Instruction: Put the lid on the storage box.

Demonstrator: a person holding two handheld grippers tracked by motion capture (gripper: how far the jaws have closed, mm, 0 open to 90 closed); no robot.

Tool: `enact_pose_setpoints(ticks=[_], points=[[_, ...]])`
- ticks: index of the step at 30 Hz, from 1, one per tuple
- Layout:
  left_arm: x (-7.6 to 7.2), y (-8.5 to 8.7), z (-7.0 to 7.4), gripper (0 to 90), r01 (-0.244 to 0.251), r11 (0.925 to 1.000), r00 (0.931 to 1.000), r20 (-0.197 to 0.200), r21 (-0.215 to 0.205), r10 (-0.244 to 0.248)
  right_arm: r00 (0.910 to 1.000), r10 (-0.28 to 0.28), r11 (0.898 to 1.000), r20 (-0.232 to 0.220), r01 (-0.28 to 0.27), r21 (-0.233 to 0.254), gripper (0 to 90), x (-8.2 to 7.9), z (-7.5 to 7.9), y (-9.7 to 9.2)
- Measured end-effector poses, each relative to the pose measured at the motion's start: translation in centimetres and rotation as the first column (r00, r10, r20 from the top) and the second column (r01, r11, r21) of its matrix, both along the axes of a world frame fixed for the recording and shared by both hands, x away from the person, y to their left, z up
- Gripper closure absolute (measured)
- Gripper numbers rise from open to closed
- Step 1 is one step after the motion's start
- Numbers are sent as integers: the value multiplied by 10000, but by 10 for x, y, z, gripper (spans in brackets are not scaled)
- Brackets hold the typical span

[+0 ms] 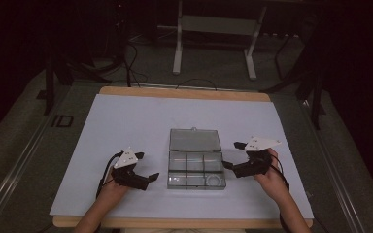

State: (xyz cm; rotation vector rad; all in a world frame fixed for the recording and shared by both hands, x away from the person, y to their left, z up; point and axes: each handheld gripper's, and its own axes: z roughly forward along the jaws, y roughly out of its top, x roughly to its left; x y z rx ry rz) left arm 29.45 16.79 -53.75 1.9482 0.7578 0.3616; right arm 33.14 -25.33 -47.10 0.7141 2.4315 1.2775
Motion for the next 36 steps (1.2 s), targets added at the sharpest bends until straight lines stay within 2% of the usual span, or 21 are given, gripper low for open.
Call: enact_pose_setpoints(ticks=[4, 5, 6, 7, 9, 10, 12, 14, 17, 20, 22, 28, 33, 36], points=[[4, 0, 8, 19, 34, 9996, 9999, 107, -294, -30, 9994, -323, 9982, -96, 328, 494, 125, 1, 2, -5], [4, 0, 8, 20, 34, 9996, 9999, 107, -294, -30, 9994, -323, 9982, -96, 328, 494, 125, 1, 2, -5], [8, -2, 15, 20, 157, 9989, 9998, 104, -445, -152, 9990, -440, 9971, -79, 444, 623, 123, 1, 3, -6], [10, -2, 18, 19, 245, 9985, 9997, 85, -495, -241, 9946, -1030, 9916, 110, 1019, 797, 112, 1, 5, -8], [14, -4, 24, 20, 287, 9982, 9995, 121, -533, -281, 9906, -1358, 9868, 186, 1336, 910, 102, 3, 7, -9], [17, -5, 27, 20, 318, 9980, 9994, 179, -553, -309, 9912, -1319, 9859, 80, 1303, 1051, 102, 4, 7, -10], [21, -7, 33, 20, 308, 9987, 9990, 324, -400, -295, 9894, -1443, 9846, 178, 1417, 1025, 102, 4, 8, -10], [25, -9, 37, 20, 240, 9987, 9991, 360, -444, -224, 9882, -1496, 9838, 341, 1453, 1046, 102, 4, 8, -10], [32, -12, 42, 20, -98, 9982, 9999, 131, -594, 106, 9877, -1518, 9817, 367, 1464, 1217, 102, 6, 7, -10], [40, -15, 48, 21, -24, 9976, 9994, -335, -689, 1, 9883, -1504, 9829, 249, 1468, 1113, 102, 8, 5, -8], [44, -19, 51, 21, 129, 9977, 9990, -428, -658, -157, 9881, -1528, 9825, 152, 1502, 1101, 117, 11, 3, -7], [61, -29, 51, 20, 411, 9957, 9964, -712, -833, -471, 9846, -1734, 9753, 232, 1684, 1433, 189, 21, 1, -6], [77, -35, 51, 20, 511, 9896, 9934, -948, -1342, -641, 9819, -1885, 9734, 169, 1845, 1356, 215, 33, -2, -3], [85, -41, 49, 20, 558, 9905, 9911, -1130, -1256, -702, 9803, -1975, 9712, -20, 1960, 1355, 232, 42, -7, -1]])
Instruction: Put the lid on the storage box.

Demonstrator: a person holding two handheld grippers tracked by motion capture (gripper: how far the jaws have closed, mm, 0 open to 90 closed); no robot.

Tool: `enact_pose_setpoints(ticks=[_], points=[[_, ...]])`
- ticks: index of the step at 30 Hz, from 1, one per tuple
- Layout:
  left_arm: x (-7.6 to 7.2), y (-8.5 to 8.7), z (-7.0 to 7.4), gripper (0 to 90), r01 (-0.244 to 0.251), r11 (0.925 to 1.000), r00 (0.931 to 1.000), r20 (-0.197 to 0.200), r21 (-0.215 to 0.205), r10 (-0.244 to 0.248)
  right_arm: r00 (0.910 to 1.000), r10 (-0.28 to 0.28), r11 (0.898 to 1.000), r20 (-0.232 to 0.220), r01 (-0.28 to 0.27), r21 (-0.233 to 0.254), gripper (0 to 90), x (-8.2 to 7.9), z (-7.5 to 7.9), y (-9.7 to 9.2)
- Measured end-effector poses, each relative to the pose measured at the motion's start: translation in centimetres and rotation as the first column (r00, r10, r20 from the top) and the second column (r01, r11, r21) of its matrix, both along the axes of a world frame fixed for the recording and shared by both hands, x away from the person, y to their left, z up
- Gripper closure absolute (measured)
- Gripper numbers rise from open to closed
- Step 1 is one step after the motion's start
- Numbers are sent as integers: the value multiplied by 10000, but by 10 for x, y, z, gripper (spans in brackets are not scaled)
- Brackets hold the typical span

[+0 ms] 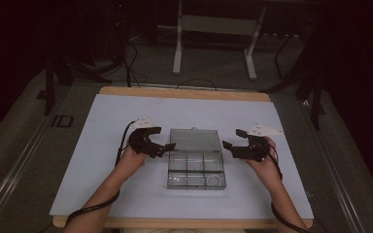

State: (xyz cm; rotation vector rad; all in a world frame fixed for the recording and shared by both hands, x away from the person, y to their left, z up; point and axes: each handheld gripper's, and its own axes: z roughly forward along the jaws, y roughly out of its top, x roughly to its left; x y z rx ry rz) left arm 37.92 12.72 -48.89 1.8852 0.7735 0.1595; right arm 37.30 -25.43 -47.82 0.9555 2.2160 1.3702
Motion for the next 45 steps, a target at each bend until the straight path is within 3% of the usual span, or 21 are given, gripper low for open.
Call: enact_pose_setpoints(ticks=[7, 8, 10, 12, 17, 22, 24, 28, 33, 35, 36, 37, 38, 40, 41, 43, 44, 45], points=[[16, -8, -11, 21, -468, 9979, 9971, -578, 444, 494, 9990, -141, 9999, -417, 144, 73, 245, 15, -10, 8], [19, -9, -14, 21, -447, 9984, 9955, -819, 351, 475, 9989, -135, 9999, -440, 137, 46, 245, 17, -10, 10], [21, -9, -18, 21, -625, 9973, 9945, -821, 389, 655, 9982, -203, 9998, -557, 202, -22, 245, 21, -12, 13], [24, -9, -20, 23, -561, 9983, 9930, -1035, 141, 573, 9972, -284, 9996, -694, 280, -62, 245, 25, -13, 16], [27, -10, -24, 46, -650, 9976, 9868, -1472, 220, 675, 9935, -353, 9993, -1085, 340, -136, 245, 34, -15, 20], [35, -13, -30, 81, -824, 9961, 9712, -2215, 329, 877, 9866, -594, 9982, -1523, 576, -166, 286, 40, -21, 21], [37, -14, -31, 119, -1146, 9919, 9615, -2448, 550, 1247, 9827, -638, 9979, -1738, 604, -247, 305, 41, -24, 23], [41, -13, -35, 146, -1394, 9893, 9419, -3025, 436, 1460, 9770, -677, 9973, -2023, 608, -399, 334, 45, -28, 27], [43, -15, -40, 185, -1291, 9906, 9288, -3445, 444, 1365, 9663, -833, 9962, -2434, 742, -464, 374, 50, -29, 31], [43, -15, -40, 202, -1240, 9913, 9255, -3551, 447, 1318, 9535, -877, 9961, -2882, 853, -211, 429, 52, -30, 29], [43, -15, -40, 208, -1240, 9913, 9255, -3551, 447, 1318, 9535, -877, 9961, -2882, 853, -211, 429, 52, -30, 29], [43, -15, -41, 208, -1196, 9923, 9204, -3713, 310, 1226, 9442, -878, 9956, -3175, 939, 39, 450, 54, -30, 28], [43, -15, -41, 208, -1222, 9918, 9199, -3712, 364, 1269, 9258, -974, 9928, -3654, 1159, 290, 473, 56, -32, 26], [43, -15, -42, 236, -1150, 9931, 9179, -3796, 241, 1155, 9130, -1081, 9909, -3933, 1308, 313, 494, 57, -34, 26], [43, -15, -42, 239, -1150, 9931, 9179, -3796, 241, 1155, 9130, -1081, 9909, -3933, 1308, 313, 494, 57, -34, 26], [43, -15, -44, 239, -1096, 9939, 9106, -3995, 138, 1060, 8962, -1180, 9893, -4276, 1436, 279, 511, 58, -38, 27], [43, -15, -44, 239, -1144, 9934, 9062, -4086, 97, 1084, 8928, -1193, 9885, -4343, 1478, 322, 513, 58, -38, 27], [43, -15, -44, 239, -1162, 9931, 9068, -4064, 145, 1120, 8860, -1219, 9872, -4473, 1549, 380, 515, 58, -39, 27]])
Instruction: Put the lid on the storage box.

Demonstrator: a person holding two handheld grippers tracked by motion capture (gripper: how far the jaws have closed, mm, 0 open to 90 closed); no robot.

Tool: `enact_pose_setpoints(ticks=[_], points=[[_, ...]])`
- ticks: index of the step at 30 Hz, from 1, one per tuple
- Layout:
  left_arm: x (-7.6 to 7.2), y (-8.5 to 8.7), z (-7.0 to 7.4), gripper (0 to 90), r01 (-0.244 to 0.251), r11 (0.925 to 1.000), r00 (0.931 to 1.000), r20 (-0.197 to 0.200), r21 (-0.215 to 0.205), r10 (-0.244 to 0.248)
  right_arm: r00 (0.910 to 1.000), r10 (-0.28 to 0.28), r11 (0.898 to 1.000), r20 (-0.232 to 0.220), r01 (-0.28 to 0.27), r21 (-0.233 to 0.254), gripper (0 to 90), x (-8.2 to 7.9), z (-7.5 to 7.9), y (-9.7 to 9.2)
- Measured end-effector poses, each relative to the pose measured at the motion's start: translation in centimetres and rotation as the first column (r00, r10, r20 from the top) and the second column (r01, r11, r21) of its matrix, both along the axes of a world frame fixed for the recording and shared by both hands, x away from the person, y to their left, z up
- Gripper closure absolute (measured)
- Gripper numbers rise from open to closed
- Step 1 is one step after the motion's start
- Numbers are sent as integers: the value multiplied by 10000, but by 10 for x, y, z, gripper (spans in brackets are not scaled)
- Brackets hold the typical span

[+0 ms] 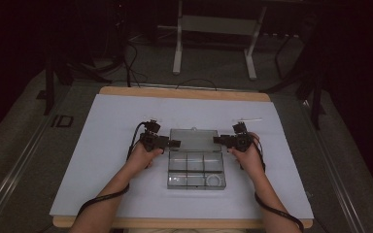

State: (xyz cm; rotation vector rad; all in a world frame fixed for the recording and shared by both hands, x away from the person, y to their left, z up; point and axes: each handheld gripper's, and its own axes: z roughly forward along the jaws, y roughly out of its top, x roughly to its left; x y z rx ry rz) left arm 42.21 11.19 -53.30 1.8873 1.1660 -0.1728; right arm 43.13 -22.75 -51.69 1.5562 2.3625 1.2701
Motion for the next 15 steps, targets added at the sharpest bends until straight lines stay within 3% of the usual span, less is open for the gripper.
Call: enact_pose_setpoints(ticks=[4, 6, 9, 15], points=[[-1, -3, 0, 264, 169, 9998, 9998, -54, 84, -168, 9966, -193, 9988, -795, 229, 439, 553, 2, -4, 0], [-1, -5, -1, 271, 199, 9996, 9998, -65, 195, -198, 9947, -243, 9986, -996, 289, 453, 552, 2, -5, 0], [0, -4, -2, 289, 263, 9997, 9994, -225, 2, -263, 9899, -397, 9965, -1364, 493, 676, 557, 4, -6, -1], [-1, -5, -2, 304, 224, 9997, 9997, -93, 54, -224, 9828, -560, 9929, -1758, 733, 936, 565, 5, -8, -2]])
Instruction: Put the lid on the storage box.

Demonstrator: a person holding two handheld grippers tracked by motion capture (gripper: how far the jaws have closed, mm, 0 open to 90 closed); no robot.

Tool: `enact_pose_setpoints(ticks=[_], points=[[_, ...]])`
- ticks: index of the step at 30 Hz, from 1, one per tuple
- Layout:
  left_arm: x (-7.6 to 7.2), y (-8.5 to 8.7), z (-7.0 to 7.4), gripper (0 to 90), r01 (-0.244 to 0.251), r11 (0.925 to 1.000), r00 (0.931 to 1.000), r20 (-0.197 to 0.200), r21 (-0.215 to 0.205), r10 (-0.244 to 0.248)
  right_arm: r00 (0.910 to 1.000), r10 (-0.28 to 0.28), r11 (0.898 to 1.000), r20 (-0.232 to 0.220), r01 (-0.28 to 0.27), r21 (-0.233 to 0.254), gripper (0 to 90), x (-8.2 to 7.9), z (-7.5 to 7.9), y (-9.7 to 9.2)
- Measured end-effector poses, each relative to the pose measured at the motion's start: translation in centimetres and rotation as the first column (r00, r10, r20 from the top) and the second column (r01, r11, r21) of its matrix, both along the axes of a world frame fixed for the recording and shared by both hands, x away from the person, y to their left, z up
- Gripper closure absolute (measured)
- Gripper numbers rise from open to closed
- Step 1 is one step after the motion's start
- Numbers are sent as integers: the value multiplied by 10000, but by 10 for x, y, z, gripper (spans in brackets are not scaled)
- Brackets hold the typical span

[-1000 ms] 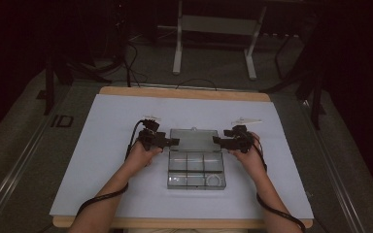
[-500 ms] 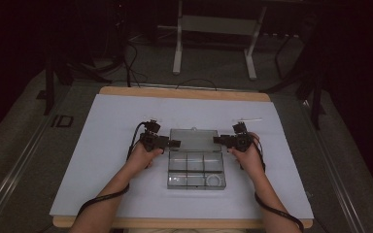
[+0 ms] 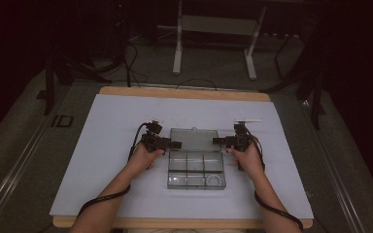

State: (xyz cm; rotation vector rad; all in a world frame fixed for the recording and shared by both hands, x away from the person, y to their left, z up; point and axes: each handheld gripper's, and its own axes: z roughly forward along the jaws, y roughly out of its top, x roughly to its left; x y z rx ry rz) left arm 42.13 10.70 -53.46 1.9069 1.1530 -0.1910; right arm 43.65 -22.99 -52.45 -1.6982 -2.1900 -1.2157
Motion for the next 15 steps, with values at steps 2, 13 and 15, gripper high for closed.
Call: enact_pose_setpoints(ticks=[2, 13, 15], points=[[-1, 0, 0, 307, -31, 10000, 10000, 56, 21, 31, 10000, -48, 10000, -19, 48, -52, 568, 0, 1, 0], [-7, -4, 11, 411, 15, 9996, 9968, 795, 272, -37, 9969, 85, 9994, 787, -59, -333, 634, -8, 14, 1], [-9, -6, 13, 438, 52, 9995, 9946, 1033, 323, -85, 9958, 139, 9998, 900, -126, -155, 643, -9, 17, 0]])
